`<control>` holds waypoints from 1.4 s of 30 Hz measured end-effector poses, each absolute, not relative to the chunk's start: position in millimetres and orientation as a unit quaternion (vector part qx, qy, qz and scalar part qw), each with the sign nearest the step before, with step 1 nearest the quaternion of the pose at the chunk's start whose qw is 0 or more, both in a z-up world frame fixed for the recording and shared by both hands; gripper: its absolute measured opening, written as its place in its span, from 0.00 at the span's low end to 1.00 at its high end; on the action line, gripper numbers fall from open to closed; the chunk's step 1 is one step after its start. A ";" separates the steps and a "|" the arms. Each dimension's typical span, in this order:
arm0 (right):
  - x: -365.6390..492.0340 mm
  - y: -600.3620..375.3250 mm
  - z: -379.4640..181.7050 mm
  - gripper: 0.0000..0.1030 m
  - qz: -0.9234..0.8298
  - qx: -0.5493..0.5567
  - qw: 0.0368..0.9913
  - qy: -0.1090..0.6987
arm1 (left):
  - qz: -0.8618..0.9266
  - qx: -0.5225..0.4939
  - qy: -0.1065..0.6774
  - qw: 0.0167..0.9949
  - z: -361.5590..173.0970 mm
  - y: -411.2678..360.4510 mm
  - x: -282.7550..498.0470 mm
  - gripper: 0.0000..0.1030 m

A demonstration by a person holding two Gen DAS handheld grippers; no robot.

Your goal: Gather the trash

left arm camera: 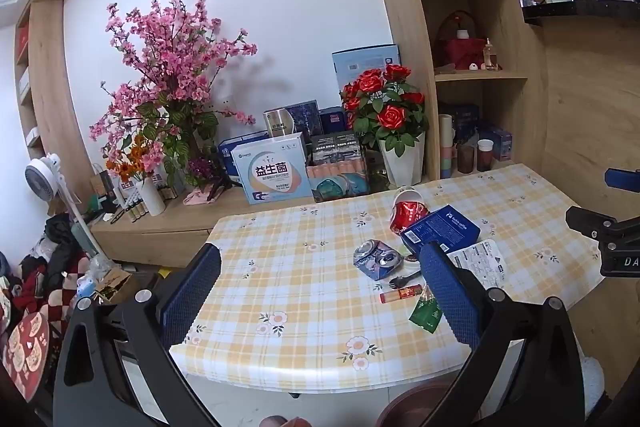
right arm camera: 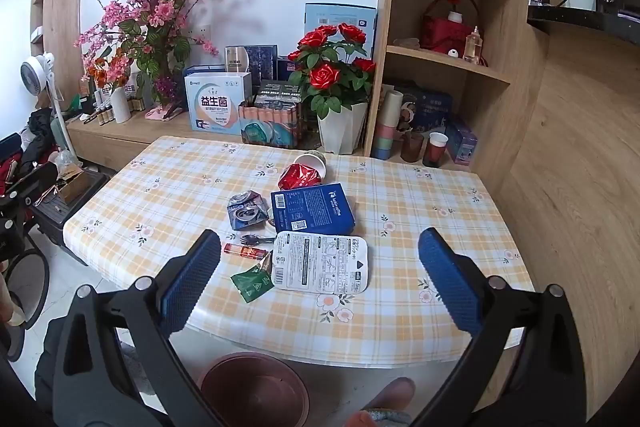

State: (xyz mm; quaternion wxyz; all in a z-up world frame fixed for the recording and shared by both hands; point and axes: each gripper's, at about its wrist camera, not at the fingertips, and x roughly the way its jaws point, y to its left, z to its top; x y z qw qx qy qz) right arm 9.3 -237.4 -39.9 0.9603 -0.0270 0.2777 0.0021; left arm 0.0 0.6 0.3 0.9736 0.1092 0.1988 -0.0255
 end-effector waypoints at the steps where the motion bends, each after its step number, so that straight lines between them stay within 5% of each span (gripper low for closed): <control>1: 9.3 -237.2 -39.9 0.95 0.002 -0.027 0.960 0.278 | -0.026 0.109 0.199 0.974 0.2 0.7 0.0 0.95; 42: 6.8 -232.7 -37.9 0.95 0.002 -0.031 0.961 0.276 | -0.024 0.112 0.194 0.974 10.4 9.0 -4.4 0.95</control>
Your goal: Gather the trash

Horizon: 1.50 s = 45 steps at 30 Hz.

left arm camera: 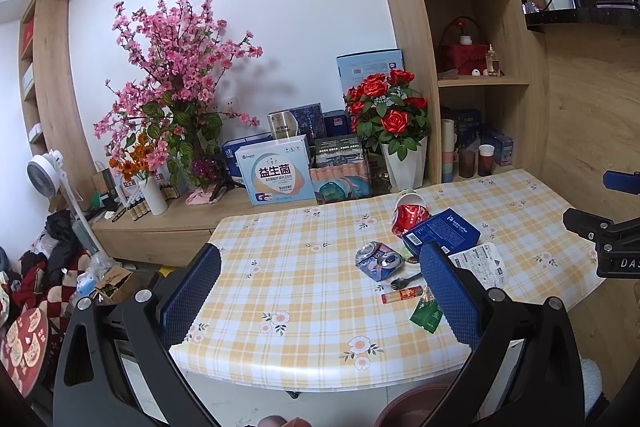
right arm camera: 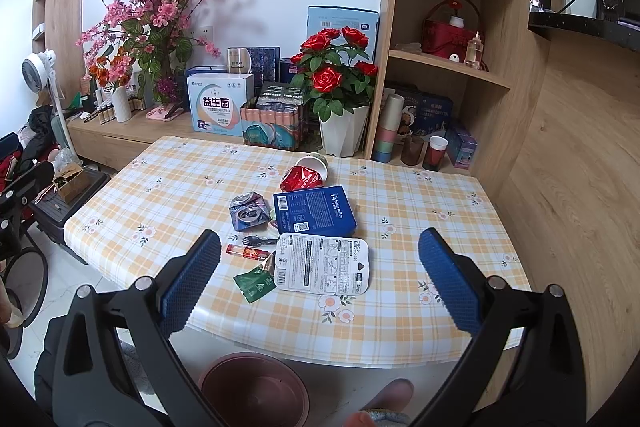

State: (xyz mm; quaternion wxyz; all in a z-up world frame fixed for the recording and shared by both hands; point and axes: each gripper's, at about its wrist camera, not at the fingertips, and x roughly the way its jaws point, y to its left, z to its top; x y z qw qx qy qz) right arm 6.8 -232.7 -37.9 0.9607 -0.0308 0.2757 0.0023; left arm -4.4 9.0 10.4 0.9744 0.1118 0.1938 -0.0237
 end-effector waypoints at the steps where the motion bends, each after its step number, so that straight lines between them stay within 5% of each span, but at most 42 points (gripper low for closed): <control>1: 6.7 -232.5 -37.8 0.95 0.002 -0.031 0.961 0.276 | -0.023 0.112 0.194 0.974 10.0 9.3 -3.5 0.95; 45: 6.6 -228.2 -39.3 0.95 0.001 -0.034 0.961 0.276 | -0.030 0.108 0.188 0.976 9.0 6.9 -11.5 0.95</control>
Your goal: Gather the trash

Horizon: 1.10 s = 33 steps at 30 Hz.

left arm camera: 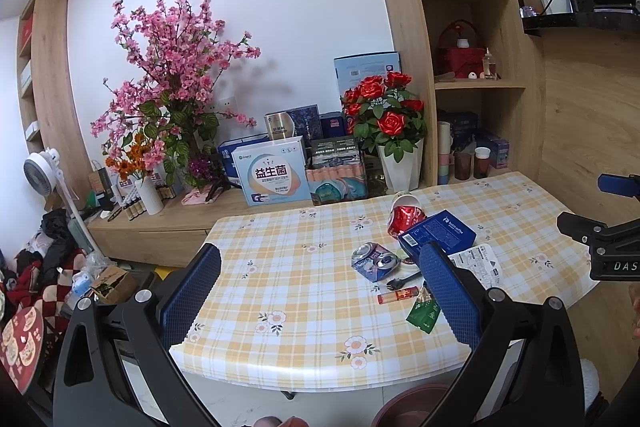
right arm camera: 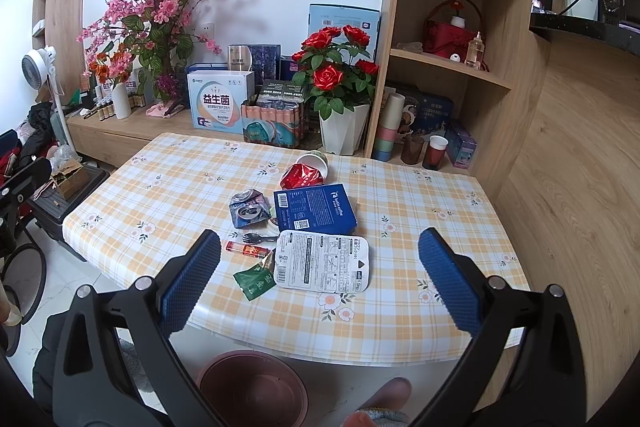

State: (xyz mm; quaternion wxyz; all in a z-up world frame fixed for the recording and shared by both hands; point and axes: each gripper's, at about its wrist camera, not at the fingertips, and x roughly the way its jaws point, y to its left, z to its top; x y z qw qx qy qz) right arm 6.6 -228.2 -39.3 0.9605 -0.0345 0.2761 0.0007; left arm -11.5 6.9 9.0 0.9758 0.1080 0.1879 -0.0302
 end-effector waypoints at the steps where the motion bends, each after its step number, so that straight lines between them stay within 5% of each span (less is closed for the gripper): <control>1: 6.5 -227.7 -39.7 0.95 0.000 -0.035 0.960 0.276 | -0.031 0.108 0.187 0.976 9.0 5.6 -12.3 0.95; 10: 5.7 -229.5 -45.8 0.95 0.000 -0.035 0.960 0.279 | -0.031 0.122 0.184 0.975 -5.8 0.5 -2.8 0.95; 33: 89.3 -265.4 -185.7 0.95 -0.026 0.002 0.924 0.380 | -0.083 0.057 0.317 0.943 -129.3 20.0 86.9 0.95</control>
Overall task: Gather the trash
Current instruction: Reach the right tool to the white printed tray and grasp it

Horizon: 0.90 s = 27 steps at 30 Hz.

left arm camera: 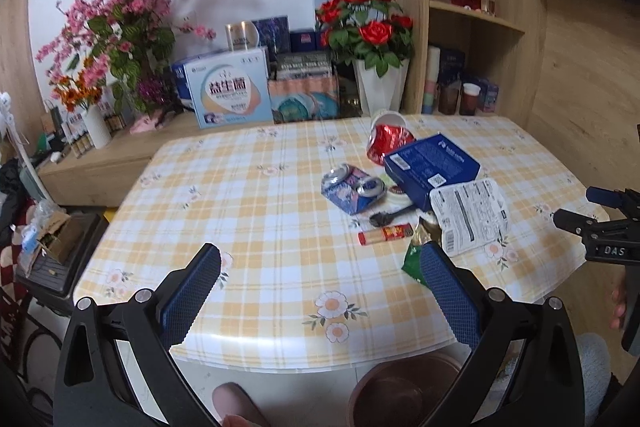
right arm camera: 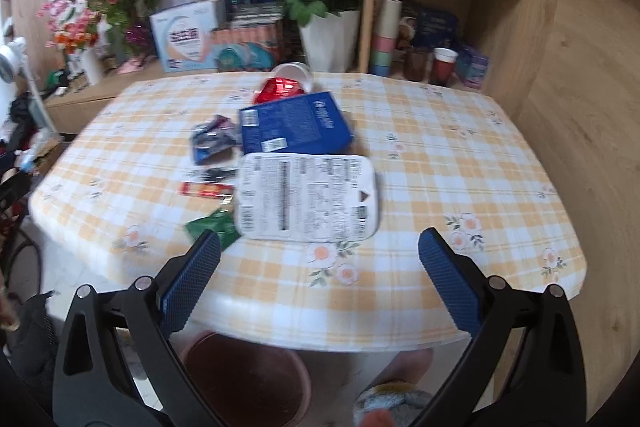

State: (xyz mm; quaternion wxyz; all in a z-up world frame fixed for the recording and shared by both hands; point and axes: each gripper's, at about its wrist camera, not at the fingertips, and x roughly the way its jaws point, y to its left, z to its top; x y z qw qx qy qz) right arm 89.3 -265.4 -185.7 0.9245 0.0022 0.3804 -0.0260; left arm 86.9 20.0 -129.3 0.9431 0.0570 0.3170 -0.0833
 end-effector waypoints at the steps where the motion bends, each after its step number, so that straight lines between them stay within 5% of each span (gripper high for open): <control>1: 93.8 -265.8 -189.6 0.95 -0.026 0.004 0.922 0.385 | -0.071 0.054 0.320 0.943 -133.3 20.7 90.7 0.95; 24: 245.9 -200.1 -302.6 0.95 -0.052 0.012 0.879 0.474 | -0.035 0.026 0.376 0.926 -192.7 55.0 145.8 0.95; 27: 245.3 -200.5 -300.6 0.83 -0.052 0.012 0.880 0.472 | -0.041 0.030 0.378 0.925 -195.9 51.3 145.8 0.95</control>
